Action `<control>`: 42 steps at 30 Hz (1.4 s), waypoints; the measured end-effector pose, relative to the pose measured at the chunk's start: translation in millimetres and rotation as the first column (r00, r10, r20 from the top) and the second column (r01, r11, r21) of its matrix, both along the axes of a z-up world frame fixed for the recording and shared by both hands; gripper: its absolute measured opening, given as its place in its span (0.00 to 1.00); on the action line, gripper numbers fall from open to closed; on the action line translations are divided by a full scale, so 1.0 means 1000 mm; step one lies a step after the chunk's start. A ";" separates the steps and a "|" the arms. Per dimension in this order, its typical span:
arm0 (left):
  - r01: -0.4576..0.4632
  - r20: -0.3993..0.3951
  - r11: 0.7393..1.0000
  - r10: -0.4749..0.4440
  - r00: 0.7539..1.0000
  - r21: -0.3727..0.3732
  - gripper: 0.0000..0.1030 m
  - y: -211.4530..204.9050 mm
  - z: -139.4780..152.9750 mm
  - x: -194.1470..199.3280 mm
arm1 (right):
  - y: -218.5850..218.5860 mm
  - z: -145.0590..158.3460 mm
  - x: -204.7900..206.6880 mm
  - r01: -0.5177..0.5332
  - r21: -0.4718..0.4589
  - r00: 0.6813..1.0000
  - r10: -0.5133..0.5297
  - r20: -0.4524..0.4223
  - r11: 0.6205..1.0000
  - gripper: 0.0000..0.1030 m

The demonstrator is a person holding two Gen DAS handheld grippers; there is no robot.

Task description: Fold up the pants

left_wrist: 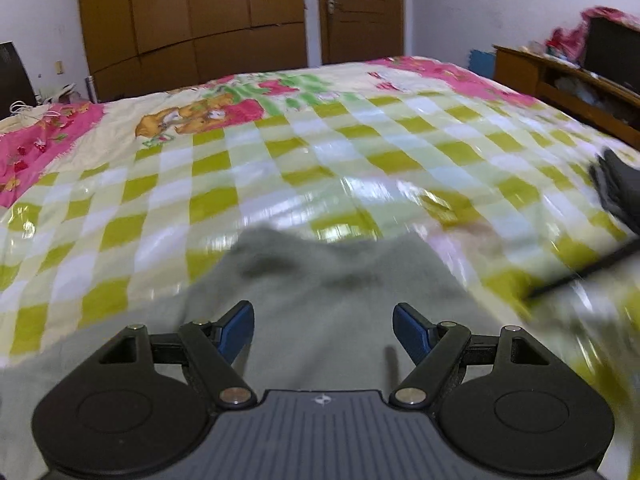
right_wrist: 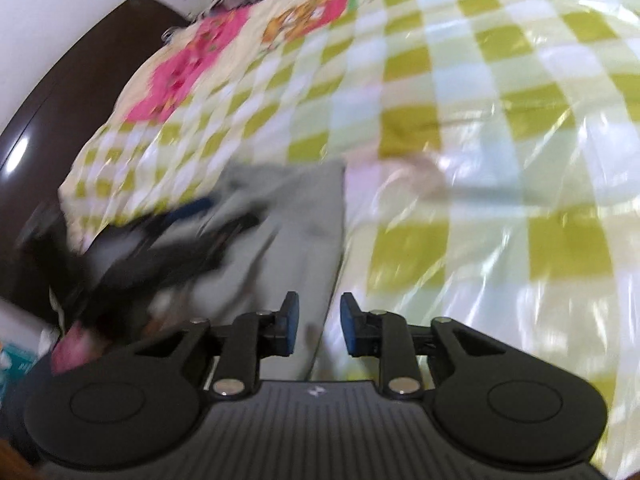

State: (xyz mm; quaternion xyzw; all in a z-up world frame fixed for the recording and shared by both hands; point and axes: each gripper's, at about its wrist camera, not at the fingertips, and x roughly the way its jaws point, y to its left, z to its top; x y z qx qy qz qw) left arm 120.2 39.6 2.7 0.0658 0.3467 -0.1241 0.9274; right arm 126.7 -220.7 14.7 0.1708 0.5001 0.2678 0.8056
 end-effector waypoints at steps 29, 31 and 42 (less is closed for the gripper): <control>0.004 -0.014 1.000 -0.004 1.000 0.031 0.86 0.043 -0.012 -0.034 | 0.020 -0.061 0.041 0.017 0.293 0.968 0.058 -0.245 0.956 0.34; -0.014 -0.017 0.999 0.015 1.000 0.042 0.86 0.046 -0.012 -0.030 | 0.028 -0.067 0.041 0.042 0.306 0.968 0.036 -0.247 0.951 0.27; 0.105 -0.030 0.994 -0.104 0.994 0.033 0.86 -0.013 -0.016 -0.031 | -0.035 -0.038 0.018 0.212 0.295 0.969 -0.160 -0.190 0.932 0.03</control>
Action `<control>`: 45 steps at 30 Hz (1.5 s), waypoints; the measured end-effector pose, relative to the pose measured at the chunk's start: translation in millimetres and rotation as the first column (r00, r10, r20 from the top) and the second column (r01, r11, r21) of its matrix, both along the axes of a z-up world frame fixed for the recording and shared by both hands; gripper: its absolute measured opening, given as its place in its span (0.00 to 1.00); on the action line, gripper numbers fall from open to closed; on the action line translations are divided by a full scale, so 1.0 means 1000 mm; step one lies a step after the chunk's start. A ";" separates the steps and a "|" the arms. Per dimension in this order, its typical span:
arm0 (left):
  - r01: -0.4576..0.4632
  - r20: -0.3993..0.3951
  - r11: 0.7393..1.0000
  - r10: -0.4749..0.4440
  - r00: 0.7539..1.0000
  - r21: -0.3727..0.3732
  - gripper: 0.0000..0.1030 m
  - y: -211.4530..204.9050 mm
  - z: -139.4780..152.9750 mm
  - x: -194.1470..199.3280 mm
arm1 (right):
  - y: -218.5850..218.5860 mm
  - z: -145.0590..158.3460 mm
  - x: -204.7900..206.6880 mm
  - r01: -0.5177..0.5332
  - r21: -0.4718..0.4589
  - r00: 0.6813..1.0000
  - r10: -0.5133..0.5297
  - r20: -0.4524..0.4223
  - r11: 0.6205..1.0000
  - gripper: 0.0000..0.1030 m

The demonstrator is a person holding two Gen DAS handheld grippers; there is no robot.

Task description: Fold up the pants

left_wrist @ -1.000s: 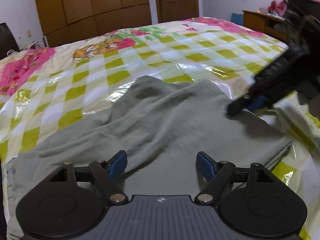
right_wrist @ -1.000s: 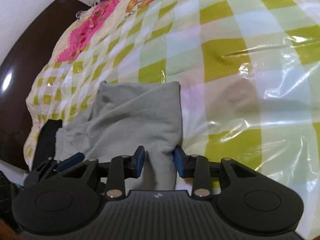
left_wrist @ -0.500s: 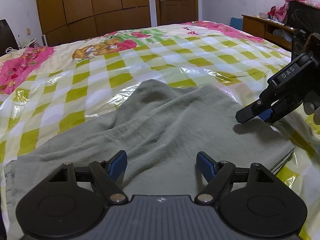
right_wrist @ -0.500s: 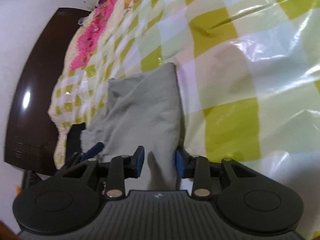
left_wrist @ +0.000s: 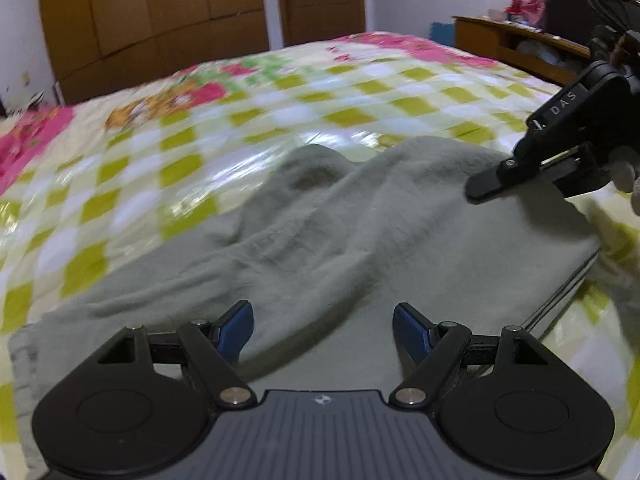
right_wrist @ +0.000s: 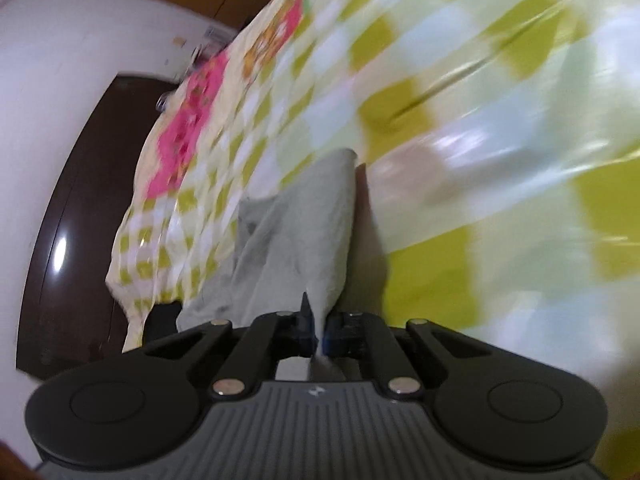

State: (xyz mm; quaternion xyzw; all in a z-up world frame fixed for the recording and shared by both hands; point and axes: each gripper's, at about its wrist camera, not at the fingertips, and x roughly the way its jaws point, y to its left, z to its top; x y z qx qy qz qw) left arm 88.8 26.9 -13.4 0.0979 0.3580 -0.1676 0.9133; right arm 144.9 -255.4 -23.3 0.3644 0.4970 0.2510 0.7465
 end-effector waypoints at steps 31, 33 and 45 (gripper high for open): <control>-0.365 0.087 0.929 0.359 0.929 0.063 0.90 0.050 0.003 0.054 | -0.037 0.033 -0.014 0.076 -0.191 0.997 -0.069 0.044 0.979 0.05; -0.412 0.093 0.909 0.405 0.909 0.066 0.89 0.061 0.005 0.050 | -0.038 0.032 -0.014 0.076 -0.193 0.997 -0.069 0.038 0.978 0.05; -0.150 0.116 0.970 0.130 0.985 0.189 0.89 0.031 0.008 -0.029 | 0.024 0.100 -0.009 0.021 -0.210 0.992 0.006 0.128 0.978 0.05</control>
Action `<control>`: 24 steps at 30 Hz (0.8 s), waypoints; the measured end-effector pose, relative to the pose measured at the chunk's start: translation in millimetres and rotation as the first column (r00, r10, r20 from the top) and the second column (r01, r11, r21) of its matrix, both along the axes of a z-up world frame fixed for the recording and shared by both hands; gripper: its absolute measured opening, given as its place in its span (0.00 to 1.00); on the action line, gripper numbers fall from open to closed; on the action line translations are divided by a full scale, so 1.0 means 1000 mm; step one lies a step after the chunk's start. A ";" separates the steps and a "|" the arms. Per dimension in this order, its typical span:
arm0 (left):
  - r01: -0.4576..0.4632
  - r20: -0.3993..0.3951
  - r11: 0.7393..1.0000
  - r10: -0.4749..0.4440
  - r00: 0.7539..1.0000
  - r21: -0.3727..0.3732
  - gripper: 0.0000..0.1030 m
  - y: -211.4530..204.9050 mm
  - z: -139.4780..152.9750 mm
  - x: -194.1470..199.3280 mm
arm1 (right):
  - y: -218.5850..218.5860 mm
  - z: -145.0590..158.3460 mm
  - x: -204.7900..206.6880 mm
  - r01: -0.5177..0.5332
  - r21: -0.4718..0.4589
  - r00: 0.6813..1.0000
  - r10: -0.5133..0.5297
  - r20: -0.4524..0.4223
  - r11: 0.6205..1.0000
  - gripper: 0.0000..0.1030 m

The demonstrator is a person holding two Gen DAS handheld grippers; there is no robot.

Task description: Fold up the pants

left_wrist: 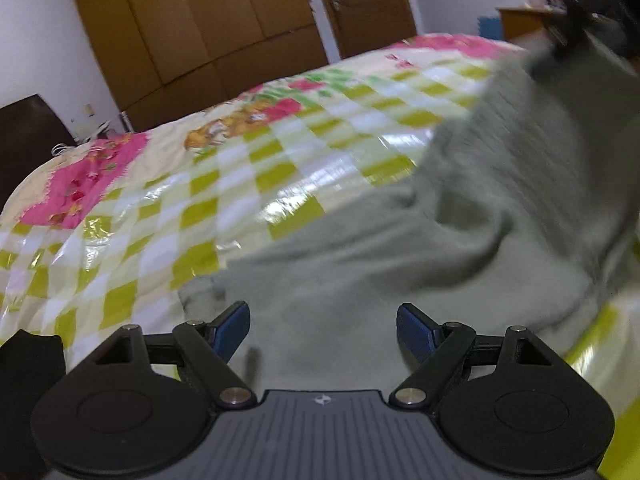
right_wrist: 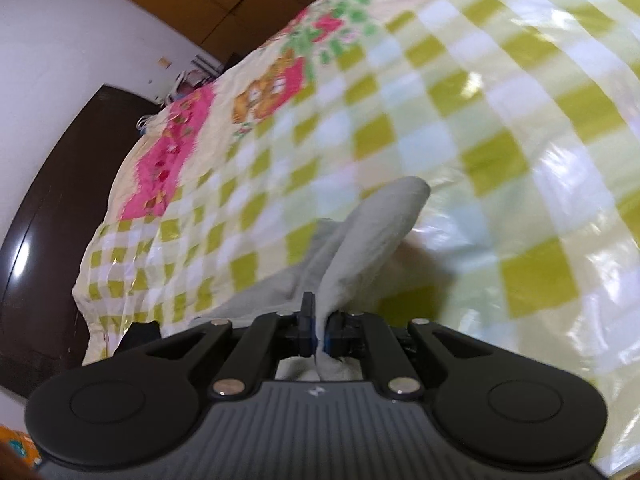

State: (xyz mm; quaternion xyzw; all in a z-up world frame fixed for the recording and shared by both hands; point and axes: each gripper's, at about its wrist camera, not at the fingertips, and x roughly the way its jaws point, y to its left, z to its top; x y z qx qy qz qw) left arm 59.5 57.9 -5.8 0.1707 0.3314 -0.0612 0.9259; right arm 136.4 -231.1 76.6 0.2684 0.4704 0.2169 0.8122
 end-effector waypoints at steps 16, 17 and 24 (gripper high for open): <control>-0.050 -0.065 0.972 0.036 0.997 -0.230 0.90 0.070 0.009 -0.029 | 0.209 -0.002 0.012 -0.268 -0.087 0.963 0.264 -0.058 0.959 0.05; -0.050 -0.064 0.970 0.035 0.997 -0.238 0.90 0.074 0.009 -0.033 | 0.218 -0.006 0.010 -0.283 -0.098 0.958 0.277 -0.070 0.954 0.06; -0.092 -0.064 0.929 0.074 0.995 -0.357 0.90 0.099 0.012 -0.051 | 0.255 -0.034 0.005 -0.363 -0.139 0.925 0.338 -0.172 0.922 0.13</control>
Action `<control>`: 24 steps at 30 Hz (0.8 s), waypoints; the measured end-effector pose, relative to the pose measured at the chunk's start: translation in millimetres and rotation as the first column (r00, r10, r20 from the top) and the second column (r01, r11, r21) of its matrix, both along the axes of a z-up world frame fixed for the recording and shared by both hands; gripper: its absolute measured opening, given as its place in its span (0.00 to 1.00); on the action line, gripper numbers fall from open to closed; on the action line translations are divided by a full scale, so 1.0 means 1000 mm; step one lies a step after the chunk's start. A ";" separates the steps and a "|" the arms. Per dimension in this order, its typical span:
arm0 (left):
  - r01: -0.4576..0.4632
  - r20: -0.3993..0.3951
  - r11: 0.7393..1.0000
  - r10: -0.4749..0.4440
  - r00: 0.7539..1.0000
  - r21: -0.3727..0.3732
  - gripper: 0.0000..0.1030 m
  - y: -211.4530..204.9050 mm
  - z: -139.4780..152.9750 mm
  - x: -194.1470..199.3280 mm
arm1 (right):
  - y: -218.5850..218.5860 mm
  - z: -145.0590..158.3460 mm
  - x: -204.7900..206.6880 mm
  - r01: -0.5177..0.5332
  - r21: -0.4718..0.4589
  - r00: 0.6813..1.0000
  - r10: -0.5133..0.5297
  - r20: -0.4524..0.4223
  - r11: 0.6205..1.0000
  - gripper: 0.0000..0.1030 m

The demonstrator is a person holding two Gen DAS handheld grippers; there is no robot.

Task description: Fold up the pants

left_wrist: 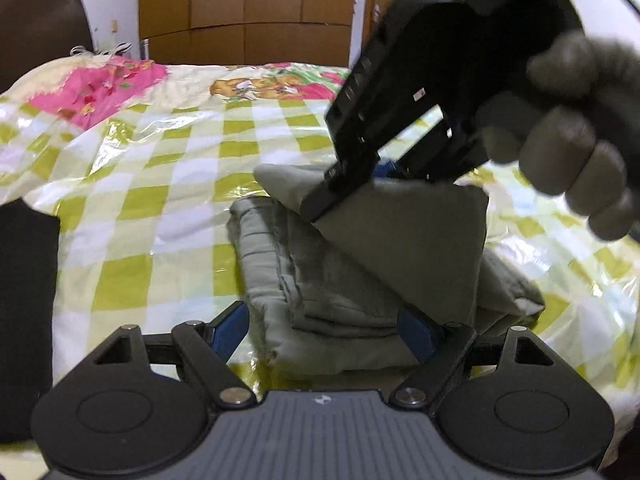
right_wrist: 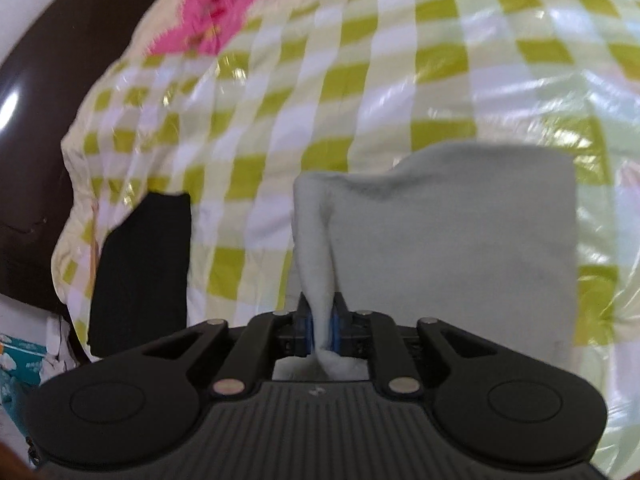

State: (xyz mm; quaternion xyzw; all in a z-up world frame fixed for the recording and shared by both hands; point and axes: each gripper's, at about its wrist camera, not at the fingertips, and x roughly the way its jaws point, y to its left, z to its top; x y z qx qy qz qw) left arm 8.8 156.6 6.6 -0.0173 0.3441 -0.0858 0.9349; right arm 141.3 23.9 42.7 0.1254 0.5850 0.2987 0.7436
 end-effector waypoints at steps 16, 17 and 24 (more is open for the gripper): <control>-0.052 -0.003 0.977 0.053 0.999 -0.206 0.90 0.034 0.024 -0.025 | 0.008 0.034 0.002 -0.206 -0.110 0.951 0.225 0.211 0.972 0.33; -0.045 -0.004 0.978 0.045 0.999 -0.205 0.90 0.030 0.024 -0.023 | 0.010 0.033 0.006 -0.219 -0.118 0.945 0.241 0.223 0.968 0.35; -0.074 -0.051 0.987 0.068 0.996 -0.143 0.90 0.004 0.012 -0.006 | 0.026 0.025 0.027 -0.265 -0.134 0.938 0.287 0.193 0.955 0.41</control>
